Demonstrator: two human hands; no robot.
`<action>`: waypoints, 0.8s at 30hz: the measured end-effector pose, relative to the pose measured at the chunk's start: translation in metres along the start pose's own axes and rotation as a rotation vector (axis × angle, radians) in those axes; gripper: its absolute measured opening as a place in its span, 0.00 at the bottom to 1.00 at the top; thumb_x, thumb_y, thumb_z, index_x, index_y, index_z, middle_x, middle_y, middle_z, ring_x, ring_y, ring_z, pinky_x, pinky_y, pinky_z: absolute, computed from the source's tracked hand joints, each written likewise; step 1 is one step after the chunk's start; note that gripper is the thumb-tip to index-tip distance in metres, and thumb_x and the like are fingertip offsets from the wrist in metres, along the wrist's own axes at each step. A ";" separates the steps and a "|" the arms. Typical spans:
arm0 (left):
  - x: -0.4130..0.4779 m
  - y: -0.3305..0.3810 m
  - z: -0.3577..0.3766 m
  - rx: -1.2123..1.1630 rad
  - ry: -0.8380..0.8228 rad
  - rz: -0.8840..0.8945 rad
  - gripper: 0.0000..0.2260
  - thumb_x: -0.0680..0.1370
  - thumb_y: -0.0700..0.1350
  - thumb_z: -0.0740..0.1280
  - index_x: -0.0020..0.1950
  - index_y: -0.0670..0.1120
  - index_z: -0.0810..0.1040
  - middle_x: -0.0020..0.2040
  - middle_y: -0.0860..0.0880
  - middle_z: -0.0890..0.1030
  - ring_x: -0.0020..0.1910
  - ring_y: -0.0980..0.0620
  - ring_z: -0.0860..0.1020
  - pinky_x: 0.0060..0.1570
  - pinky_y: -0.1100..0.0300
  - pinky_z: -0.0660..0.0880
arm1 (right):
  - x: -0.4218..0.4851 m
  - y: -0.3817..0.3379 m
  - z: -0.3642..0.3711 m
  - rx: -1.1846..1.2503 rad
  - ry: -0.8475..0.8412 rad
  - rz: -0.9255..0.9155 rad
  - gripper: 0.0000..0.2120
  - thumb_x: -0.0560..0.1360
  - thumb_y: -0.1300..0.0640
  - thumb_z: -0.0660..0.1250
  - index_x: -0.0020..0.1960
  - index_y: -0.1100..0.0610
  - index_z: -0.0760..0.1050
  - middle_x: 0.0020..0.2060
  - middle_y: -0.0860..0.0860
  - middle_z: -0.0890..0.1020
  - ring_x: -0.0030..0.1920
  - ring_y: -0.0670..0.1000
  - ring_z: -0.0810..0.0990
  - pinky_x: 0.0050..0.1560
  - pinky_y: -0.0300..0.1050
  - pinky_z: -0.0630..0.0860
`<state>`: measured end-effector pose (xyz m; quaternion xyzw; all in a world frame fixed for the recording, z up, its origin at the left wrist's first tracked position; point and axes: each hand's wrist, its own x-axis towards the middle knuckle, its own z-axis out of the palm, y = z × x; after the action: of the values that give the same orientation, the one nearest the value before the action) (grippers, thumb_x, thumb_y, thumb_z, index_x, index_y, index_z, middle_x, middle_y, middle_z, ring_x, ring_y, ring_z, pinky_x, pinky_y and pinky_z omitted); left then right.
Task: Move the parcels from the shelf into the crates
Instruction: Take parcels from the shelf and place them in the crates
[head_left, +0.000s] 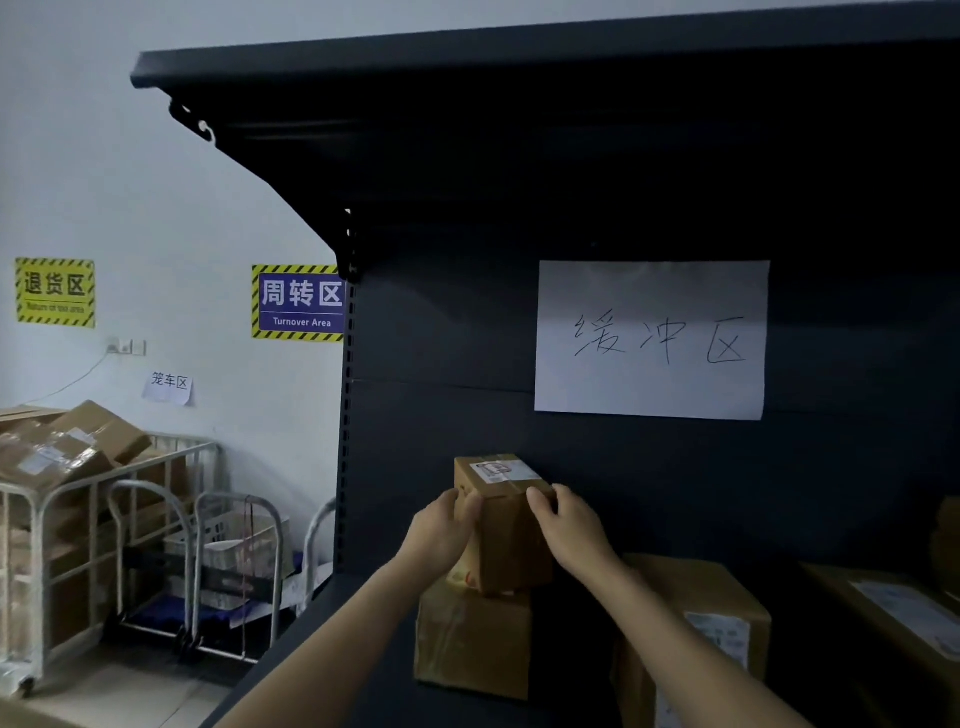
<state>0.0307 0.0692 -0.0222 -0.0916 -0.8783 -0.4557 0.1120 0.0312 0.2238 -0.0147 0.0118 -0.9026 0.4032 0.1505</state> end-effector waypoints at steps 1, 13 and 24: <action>0.003 0.002 0.002 -0.074 -0.014 -0.035 0.23 0.81 0.55 0.52 0.69 0.42 0.68 0.66 0.44 0.74 0.64 0.47 0.71 0.60 0.58 0.66 | 0.000 0.000 0.001 0.053 -0.016 0.018 0.25 0.80 0.44 0.52 0.69 0.59 0.65 0.64 0.55 0.73 0.62 0.52 0.73 0.55 0.42 0.71; -0.053 -0.023 0.030 -0.474 0.063 0.232 0.14 0.76 0.40 0.65 0.58 0.55 0.69 0.61 0.52 0.76 0.61 0.55 0.75 0.55 0.59 0.77 | -0.069 0.026 0.013 0.407 0.153 -0.188 0.18 0.76 0.56 0.64 0.64 0.48 0.62 0.57 0.45 0.73 0.53 0.39 0.73 0.45 0.29 0.72; -0.123 -0.016 0.066 -0.330 0.108 0.323 0.20 0.74 0.31 0.66 0.59 0.50 0.66 0.56 0.63 0.72 0.53 0.75 0.73 0.48 0.79 0.70 | -0.139 0.069 0.011 0.318 0.203 -0.189 0.27 0.75 0.61 0.66 0.68 0.44 0.58 0.63 0.42 0.70 0.64 0.40 0.68 0.66 0.40 0.67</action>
<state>0.1372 0.1070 -0.1064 -0.2233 -0.7587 -0.5734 0.2135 0.1515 0.2485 -0.1106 0.0792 -0.8028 0.5237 0.2740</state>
